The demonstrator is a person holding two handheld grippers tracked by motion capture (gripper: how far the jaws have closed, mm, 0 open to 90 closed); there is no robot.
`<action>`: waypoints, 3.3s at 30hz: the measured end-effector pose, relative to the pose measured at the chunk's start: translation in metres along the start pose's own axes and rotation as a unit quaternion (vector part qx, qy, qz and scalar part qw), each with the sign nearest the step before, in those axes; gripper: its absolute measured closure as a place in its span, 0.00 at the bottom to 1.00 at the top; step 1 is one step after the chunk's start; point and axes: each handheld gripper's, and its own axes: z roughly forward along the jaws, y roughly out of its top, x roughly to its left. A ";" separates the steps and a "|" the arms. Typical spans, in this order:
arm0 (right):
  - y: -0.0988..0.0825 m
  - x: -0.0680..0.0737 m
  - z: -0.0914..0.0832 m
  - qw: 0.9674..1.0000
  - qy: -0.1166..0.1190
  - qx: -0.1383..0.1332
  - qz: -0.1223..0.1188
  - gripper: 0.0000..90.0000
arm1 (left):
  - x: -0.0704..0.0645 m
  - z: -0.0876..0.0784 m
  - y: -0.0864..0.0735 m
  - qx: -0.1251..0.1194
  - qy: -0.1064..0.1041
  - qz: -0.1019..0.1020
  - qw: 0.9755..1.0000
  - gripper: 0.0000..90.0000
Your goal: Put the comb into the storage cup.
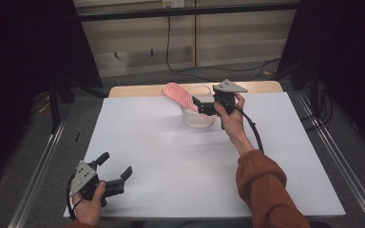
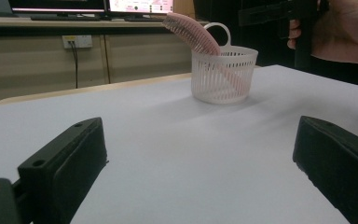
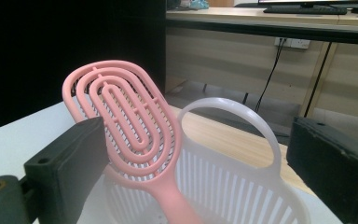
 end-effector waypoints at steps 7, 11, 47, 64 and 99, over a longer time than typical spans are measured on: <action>0.000 0.000 -0.007 1.000 0.000 -0.006 0.006 0.04 | 0.001 -0.001 -0.001 -0.001 0.002 -0.002 1.000 0.03; -0.001 -0.001 -0.011 1.000 -0.007 -0.010 0.004 0.04 | 0.001 -0.001 -0.001 -0.001 0.000 -0.001 1.000 0.03; -0.011 -0.005 -0.067 0.998 -0.041 -0.047 -0.024 0.03 | 0.001 -0.001 0.001 -0.006 0.003 0.001 1.000 0.03; -0.022 -0.001 -0.094 0.998 -0.045 -0.038 -0.009 0.03 | 0.000 -0.002 0.001 -0.009 0.005 -0.001 1.000 0.03; -0.056 0.008 -0.170 0.996 -0.078 -0.048 -0.018 0.02 | -0.001 -0.003 0.002 -0.013 0.010 -0.002 1.000 0.03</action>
